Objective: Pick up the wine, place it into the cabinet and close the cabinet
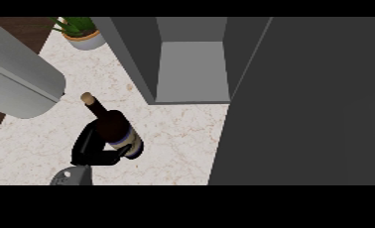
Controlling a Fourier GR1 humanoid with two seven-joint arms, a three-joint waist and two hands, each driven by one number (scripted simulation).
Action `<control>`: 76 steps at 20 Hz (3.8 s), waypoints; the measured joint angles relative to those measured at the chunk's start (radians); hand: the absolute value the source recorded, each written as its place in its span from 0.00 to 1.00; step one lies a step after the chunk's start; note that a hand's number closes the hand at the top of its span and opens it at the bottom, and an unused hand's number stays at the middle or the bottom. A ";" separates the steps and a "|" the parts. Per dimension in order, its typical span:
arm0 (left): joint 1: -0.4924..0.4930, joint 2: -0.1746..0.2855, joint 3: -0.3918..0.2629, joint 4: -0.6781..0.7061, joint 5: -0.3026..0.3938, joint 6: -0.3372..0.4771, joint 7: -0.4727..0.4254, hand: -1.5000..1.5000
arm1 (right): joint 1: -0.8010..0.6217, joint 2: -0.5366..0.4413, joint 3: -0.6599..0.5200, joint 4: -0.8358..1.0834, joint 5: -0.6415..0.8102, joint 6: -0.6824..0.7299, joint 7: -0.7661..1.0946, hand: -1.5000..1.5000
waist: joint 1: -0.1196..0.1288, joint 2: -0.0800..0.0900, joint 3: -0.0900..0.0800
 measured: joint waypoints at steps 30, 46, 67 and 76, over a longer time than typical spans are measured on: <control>0.137 -0.092 -0.120 -0.307 0.023 0.084 0.034 1.00 | 0.104 -0.081 0.025 -0.004 -0.014 -0.046 -0.140 0.00 | 0.003 -0.003 0.001; 0.131 -0.109 -0.391 -0.604 0.070 0.442 0.243 1.00 | 0.166 -0.150 0.004 -0.007 -0.029 -0.055 -0.229 0.00 | -0.002 -0.001 0.001; -0.262 -0.109 -0.343 -0.217 0.052 0.605 0.225 1.00 | 0.213 -0.192 -0.026 -0.006 -0.057 -0.033 -0.304 0.00 | -0.014 0.004 0.000; -0.439 -0.109 -0.350 -0.013 0.143 0.645 0.184 1.00 | 0.252 -0.195 -0.006 -0.006 -0.066 -0.038 -0.357 0.00 | -0.026 0.005 0.000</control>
